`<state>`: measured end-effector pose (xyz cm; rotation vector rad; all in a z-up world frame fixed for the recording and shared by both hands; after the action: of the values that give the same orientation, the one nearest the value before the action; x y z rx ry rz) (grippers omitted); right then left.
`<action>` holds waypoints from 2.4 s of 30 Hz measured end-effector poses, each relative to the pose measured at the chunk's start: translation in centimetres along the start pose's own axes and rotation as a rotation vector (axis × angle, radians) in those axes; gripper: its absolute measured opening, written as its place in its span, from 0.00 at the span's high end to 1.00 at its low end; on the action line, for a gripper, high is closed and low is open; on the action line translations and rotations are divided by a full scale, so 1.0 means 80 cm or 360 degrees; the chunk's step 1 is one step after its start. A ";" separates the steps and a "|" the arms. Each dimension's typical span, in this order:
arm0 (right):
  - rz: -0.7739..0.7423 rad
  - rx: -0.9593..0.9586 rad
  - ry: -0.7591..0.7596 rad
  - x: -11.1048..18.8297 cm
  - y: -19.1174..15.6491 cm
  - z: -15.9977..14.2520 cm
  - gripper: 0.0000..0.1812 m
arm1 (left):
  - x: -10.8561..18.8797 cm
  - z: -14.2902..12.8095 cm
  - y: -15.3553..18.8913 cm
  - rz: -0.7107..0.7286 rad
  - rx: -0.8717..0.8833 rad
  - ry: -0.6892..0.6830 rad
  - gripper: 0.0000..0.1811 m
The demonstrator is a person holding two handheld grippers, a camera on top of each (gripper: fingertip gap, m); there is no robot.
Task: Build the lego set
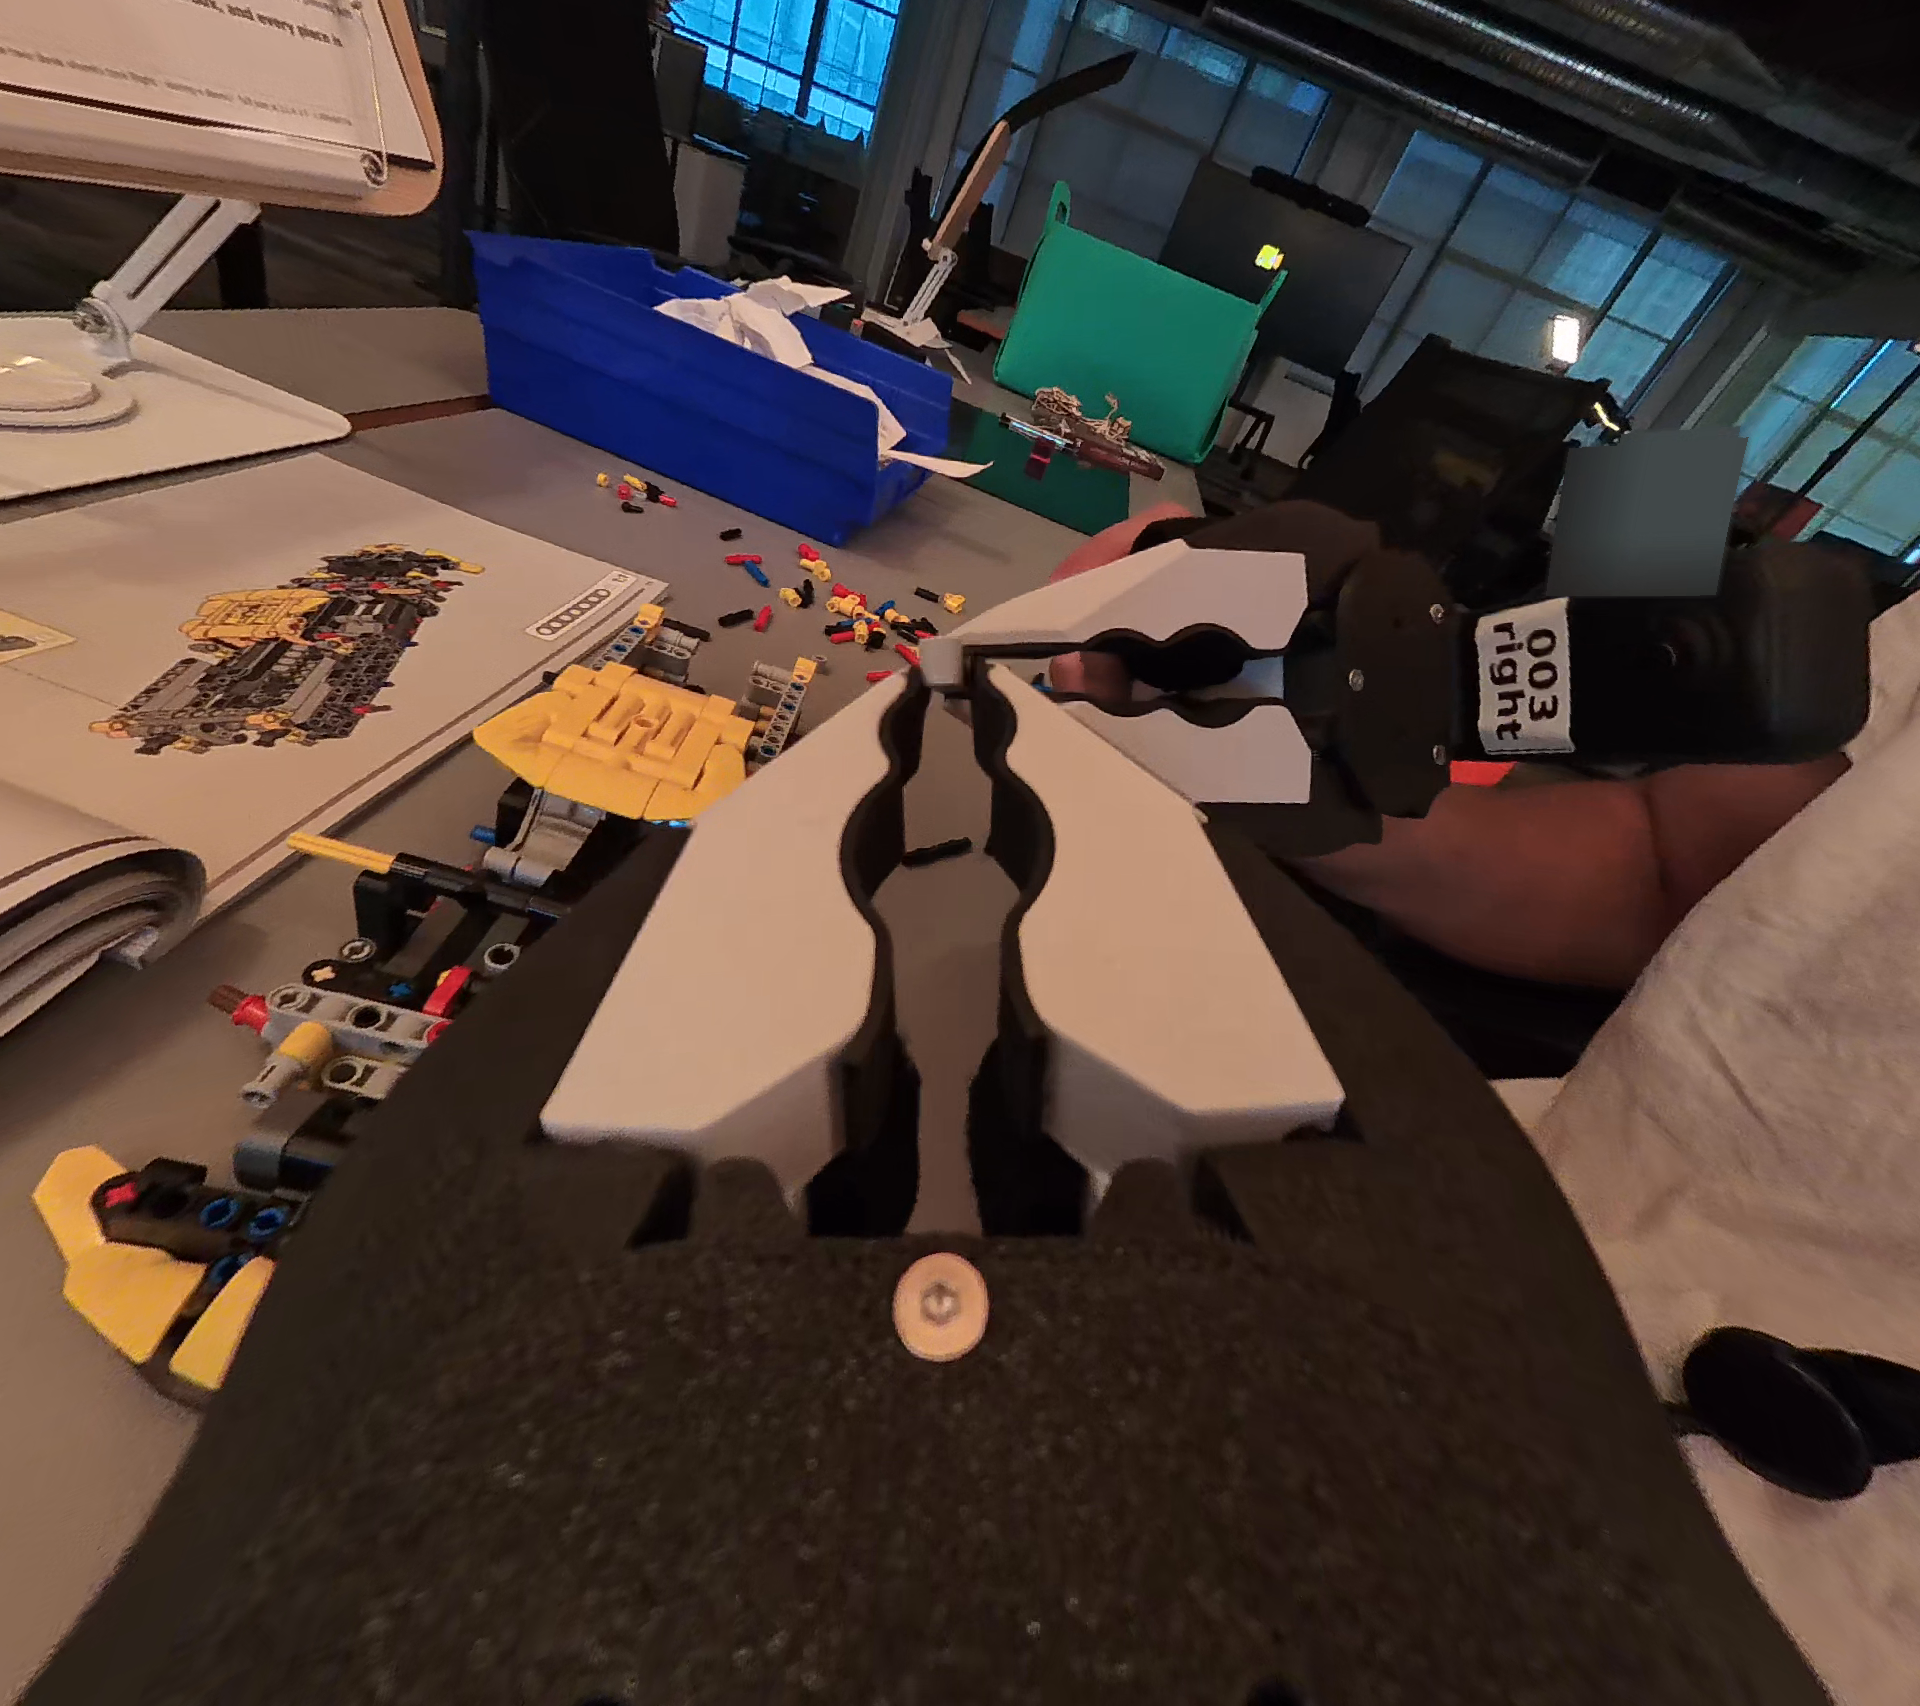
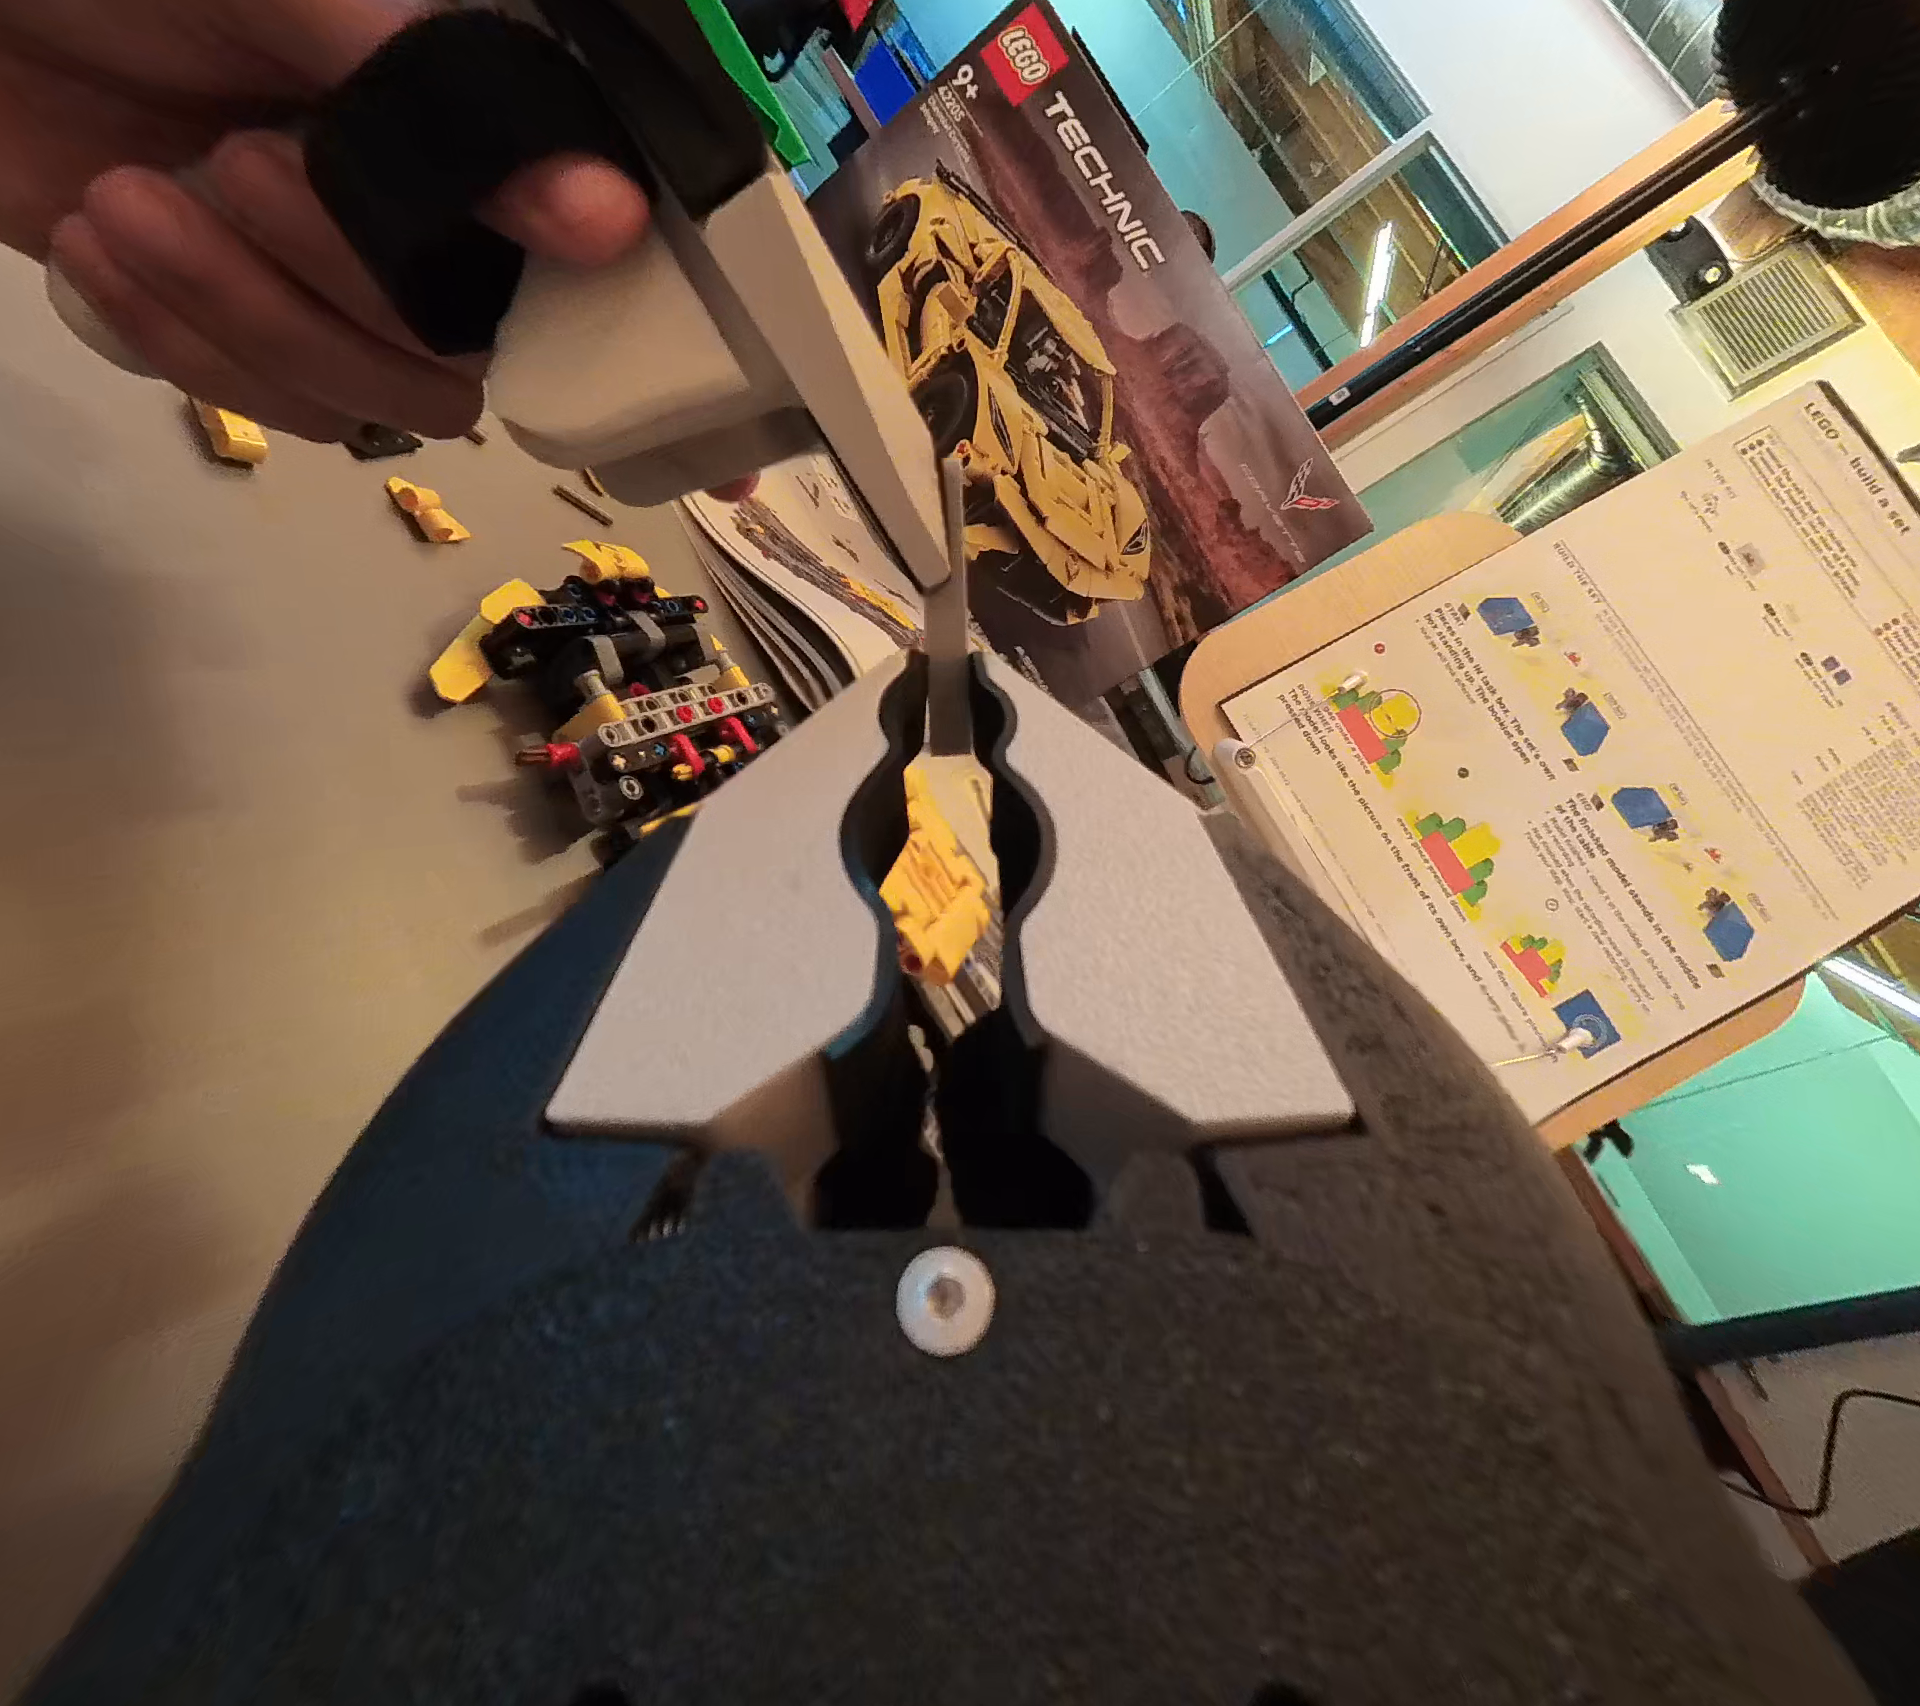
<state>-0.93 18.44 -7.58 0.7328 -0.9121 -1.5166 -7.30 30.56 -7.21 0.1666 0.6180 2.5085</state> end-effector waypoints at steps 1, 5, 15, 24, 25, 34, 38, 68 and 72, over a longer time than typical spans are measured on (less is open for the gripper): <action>0.0006 -0.0006 0.0001 0.000 0.000 0.000 0.96 | 0.000 0.000 0.000 -0.0005 0.0002 0.0001 0.96; 0.0008 -0.0025 0.0009 0.000 0.000 0.000 0.96 | 0.001 0.001 0.000 -0.0010 0.0008 0.0015 0.95; 0.0041 -0.0076 0.0011 -0.001 0.000 -0.001 0.96 | 0.005 0.004 0.000 -0.0039 0.0022 0.0041 0.95; 0.0076 -0.0248 0.0038 -0.002 0.002 0.000 0.96 | 0.006 0.007 0.002 -0.0040 0.0027 0.0080 0.96; 0.0090 -0.0332 0.0050 -0.003 0.004 0.001 0.96 | 0.006 0.008 0.002 -0.0044 0.0035 0.0104 0.96; 0.0455 -0.1226 0.0461 0.002 0.017 0.000 0.93 | 0.018 0.018 0.016 -0.0189 -0.0027 0.0164 0.96; 0.0812 -0.1474 0.0639 0.018 0.048 -0.015 0.85 | 0.016 0.014 0.018 -0.0163 -0.0111 0.0096 0.96; 0.1259 -0.0904 -0.0641 0.119 -0.015 -0.180 0.98 | 0.003 -0.004 0.015 -0.0106 -0.0159 -0.0080 0.96; 0.1387 -0.0803 -0.0955 0.122 0.008 -0.175 0.98 | 0.001 -0.008 0.013 -0.0069 -0.0186 -0.0121 0.96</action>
<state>9.90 6.74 -13.63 -0.4882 -1.0251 -1.0743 -8.01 29.54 -7.27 0.2018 0.4386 2.4755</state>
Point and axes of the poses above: each gripper's, where its closed fingertips meet, x back along the fingers, z out of its top, y = z × x across the jaws, the point moved 8 cm from there along x, back along the fingers, and after that the axes turned 8 degrees about x, right-handed, at the moved point
